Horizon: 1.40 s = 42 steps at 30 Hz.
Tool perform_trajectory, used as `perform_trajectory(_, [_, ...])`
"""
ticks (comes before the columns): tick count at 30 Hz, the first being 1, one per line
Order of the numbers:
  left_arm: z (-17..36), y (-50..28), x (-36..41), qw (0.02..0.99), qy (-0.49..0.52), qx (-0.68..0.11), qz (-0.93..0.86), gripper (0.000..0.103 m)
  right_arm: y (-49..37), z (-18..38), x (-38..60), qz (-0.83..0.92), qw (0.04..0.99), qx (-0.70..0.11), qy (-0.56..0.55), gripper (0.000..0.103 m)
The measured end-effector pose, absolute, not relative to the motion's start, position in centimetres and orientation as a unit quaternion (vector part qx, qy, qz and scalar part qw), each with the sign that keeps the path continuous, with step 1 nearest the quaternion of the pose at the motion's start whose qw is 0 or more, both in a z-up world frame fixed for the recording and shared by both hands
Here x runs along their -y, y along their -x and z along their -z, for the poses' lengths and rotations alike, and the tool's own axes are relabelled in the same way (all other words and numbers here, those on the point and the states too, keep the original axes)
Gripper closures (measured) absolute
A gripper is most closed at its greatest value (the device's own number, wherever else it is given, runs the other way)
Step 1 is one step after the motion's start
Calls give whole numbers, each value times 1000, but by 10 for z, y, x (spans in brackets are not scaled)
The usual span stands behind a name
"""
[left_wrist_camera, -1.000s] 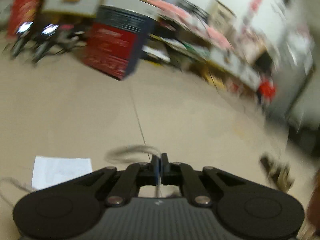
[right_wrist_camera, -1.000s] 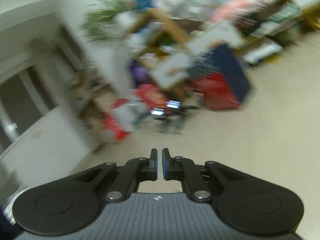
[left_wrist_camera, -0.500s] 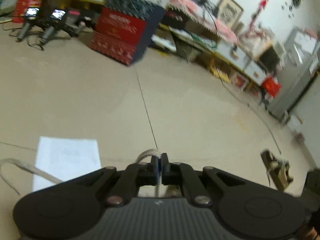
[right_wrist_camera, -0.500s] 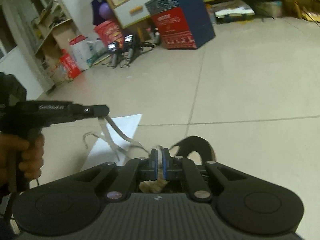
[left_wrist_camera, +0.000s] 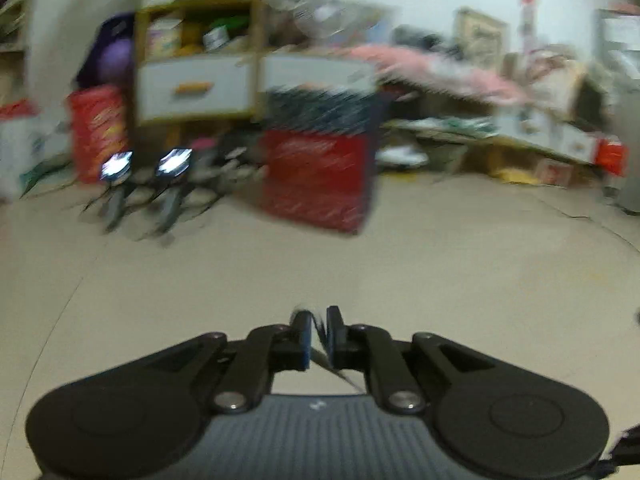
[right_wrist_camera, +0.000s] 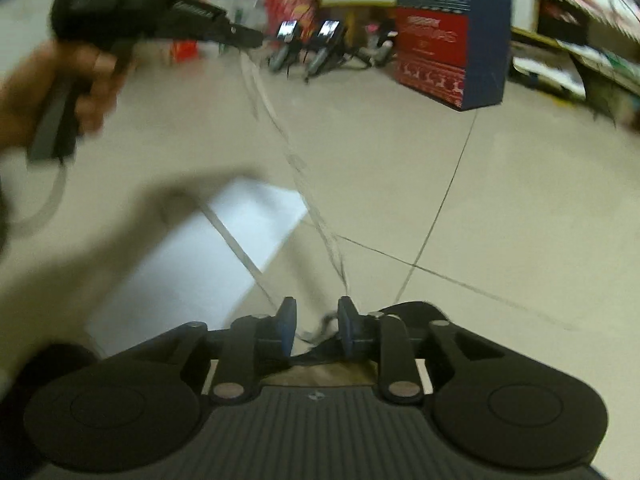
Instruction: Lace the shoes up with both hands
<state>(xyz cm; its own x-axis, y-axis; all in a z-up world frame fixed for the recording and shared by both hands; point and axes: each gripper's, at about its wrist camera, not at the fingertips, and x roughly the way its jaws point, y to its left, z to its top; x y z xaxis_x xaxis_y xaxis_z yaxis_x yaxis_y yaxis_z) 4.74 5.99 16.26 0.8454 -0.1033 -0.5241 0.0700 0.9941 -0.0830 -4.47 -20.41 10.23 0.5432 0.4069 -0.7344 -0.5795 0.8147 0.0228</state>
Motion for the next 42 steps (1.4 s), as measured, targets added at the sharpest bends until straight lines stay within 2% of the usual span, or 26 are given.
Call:
perform_trajectory(2, [-151, -46, -76, 954, 62, -291, 36, 95, 44, -100, 199, -293, 860, -393, 140, 78])
perform_trajectory(6, [-138, -35, -84, 953, 59, -296, 20, 95, 47, -106, 196, -287, 862, -377, 179, 81])
perform_trajectory(9, [-149, -26, -86, 960, 60, -270, 29, 95, 48, -122, 218, -271, 887, -358, 108, 79])
perform_trajectory(12, [-165, -23, -89, 964, 79, -247, 51, 95, 47, -116, 241, -258, 889, -376, 51, 79])
perform_trajectory(17, [-201, -12, -82, 967, 108, -212, 88, 96, 54, -107, 253, -247, 887, -387, 45, 79])
perform_trajectory(19, [-218, -2, -78, 969, 119, -185, 109, 96, 57, -109, 259, -240, 893, -379, 21, 83])
perform_trajectory(23, [-241, 8, -67, 976, 107, -144, 123, 95, 63, -103, 246, -240, 896, -370, 56, 86])
perform_trajectory(29, [-252, 12, -57, 977, 111, -128, 133, 95, 67, -94, 224, -217, 901, -352, 135, 86])
perform_trajectory(31, [-255, 16, -56, 978, 117, -117, 125, 97, 66, -90, 218, -217, 900, -345, 155, 90])
perform_trajectory(32, [-258, 20, -55, 981, 115, -106, 117, 97, 65, -90, 216, -216, 901, -342, 158, 90])
perform_trajectory(34, [-263, 27, -55, 985, 104, -82, 107, 98, 65, -92, 218, -210, 906, -336, 149, 100])
perform_trajectory(39, [-258, 30, -67, 987, 111, -83, 81, 98, 70, -100, 226, -195, 924, -310, 113, 100])
perform_trajectory(42, [-245, 37, -68, 992, 73, -96, 45, 97, 72, -101, 223, -198, 929, -292, 109, 100])
